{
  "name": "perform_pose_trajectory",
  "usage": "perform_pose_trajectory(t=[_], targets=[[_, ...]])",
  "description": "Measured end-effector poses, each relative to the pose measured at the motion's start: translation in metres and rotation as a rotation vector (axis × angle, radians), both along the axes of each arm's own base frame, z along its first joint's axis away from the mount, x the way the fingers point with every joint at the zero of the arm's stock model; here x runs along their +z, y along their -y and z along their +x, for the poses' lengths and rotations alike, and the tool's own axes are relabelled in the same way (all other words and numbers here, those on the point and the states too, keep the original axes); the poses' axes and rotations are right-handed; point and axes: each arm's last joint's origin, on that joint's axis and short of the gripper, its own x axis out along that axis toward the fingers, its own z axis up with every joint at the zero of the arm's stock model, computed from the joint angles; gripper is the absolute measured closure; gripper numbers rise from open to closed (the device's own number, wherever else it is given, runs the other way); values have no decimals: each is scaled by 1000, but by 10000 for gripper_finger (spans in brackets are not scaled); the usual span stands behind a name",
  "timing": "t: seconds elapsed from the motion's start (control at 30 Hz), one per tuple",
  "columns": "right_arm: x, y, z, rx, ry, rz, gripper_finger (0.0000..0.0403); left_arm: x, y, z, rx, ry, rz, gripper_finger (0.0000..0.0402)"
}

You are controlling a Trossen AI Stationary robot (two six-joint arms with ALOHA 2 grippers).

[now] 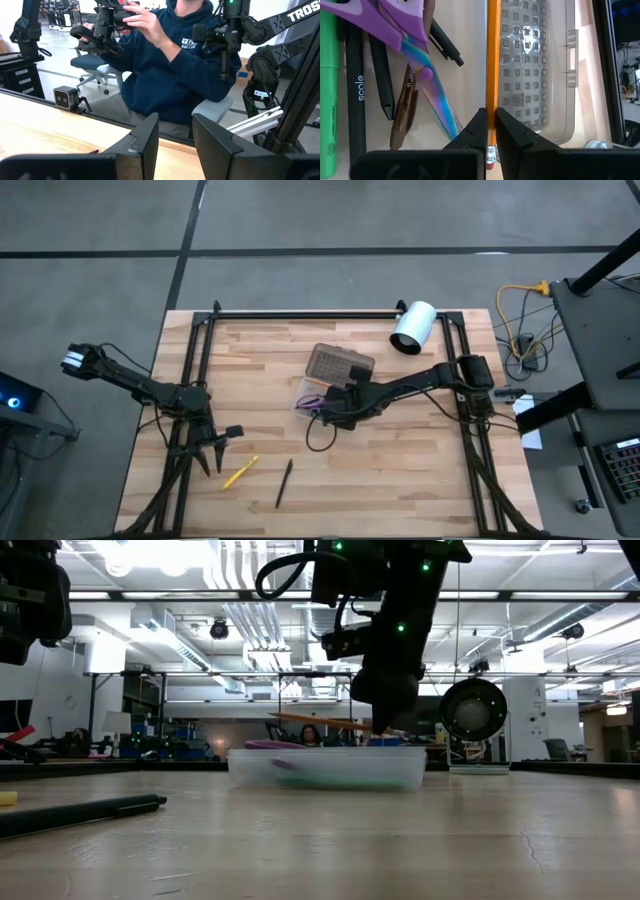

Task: Pick & place school supplies into a supply box
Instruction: Put the orange pencil into the supply box, then put the black pen into the supply box

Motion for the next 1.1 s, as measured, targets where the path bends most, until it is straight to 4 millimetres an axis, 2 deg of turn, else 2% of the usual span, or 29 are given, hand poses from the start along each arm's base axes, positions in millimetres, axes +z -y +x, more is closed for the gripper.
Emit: perform_pose_trajectory(t=[0.77, 1.1], targets=[[-1, -1, 0, -3, 2, 47, 389, 0, 0, 0, 0, 0, 0, 297], [-1, -1, 0, 0, 2, 43, 329, 0, 0, 0, 0, 0, 0, 297]])
